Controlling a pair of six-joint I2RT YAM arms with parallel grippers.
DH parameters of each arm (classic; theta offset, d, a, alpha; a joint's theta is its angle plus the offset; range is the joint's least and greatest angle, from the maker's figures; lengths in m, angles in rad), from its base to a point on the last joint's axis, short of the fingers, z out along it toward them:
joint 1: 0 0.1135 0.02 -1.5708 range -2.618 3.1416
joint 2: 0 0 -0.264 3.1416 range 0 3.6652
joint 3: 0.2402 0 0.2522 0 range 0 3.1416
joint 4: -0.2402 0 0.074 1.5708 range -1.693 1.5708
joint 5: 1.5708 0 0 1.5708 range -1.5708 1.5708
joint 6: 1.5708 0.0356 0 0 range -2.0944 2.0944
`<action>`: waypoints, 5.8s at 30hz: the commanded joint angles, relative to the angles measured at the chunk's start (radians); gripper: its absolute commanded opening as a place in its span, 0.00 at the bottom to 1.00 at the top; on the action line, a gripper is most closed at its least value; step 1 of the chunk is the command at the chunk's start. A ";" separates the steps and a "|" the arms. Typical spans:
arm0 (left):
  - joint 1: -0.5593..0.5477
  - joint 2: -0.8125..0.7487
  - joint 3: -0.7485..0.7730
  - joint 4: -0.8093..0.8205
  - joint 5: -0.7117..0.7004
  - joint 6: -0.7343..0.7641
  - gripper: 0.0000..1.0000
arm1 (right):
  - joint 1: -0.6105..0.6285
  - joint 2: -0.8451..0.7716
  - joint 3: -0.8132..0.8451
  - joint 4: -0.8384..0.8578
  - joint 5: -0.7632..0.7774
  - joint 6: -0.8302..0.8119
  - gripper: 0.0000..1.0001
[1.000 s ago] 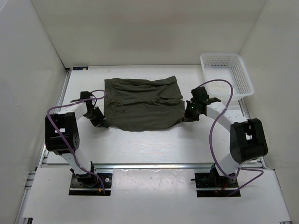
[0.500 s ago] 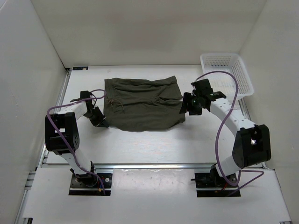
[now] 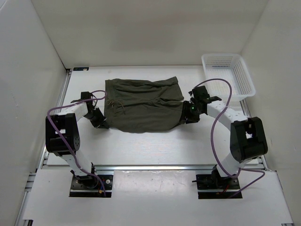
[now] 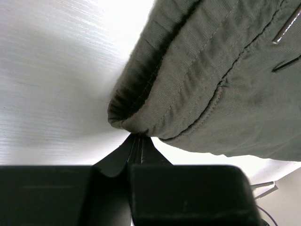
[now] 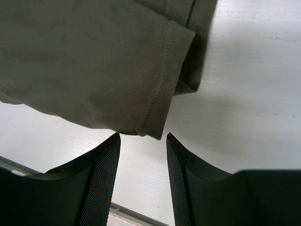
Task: Fold and stack the shorts
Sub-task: Flatten the shorts out, then fold the shorts
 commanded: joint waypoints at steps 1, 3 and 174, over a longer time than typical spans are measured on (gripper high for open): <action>0.002 -0.047 0.028 -0.005 -0.011 0.012 0.10 | -0.004 0.011 -0.005 0.044 -0.033 -0.003 0.49; 0.002 -0.047 0.028 -0.005 -0.011 0.012 0.10 | -0.004 0.011 -0.015 0.055 -0.033 -0.003 0.48; -0.283 -0.465 -0.141 -0.197 -0.125 -0.179 0.10 | 0.117 -0.877 -0.420 -0.393 0.334 0.480 0.00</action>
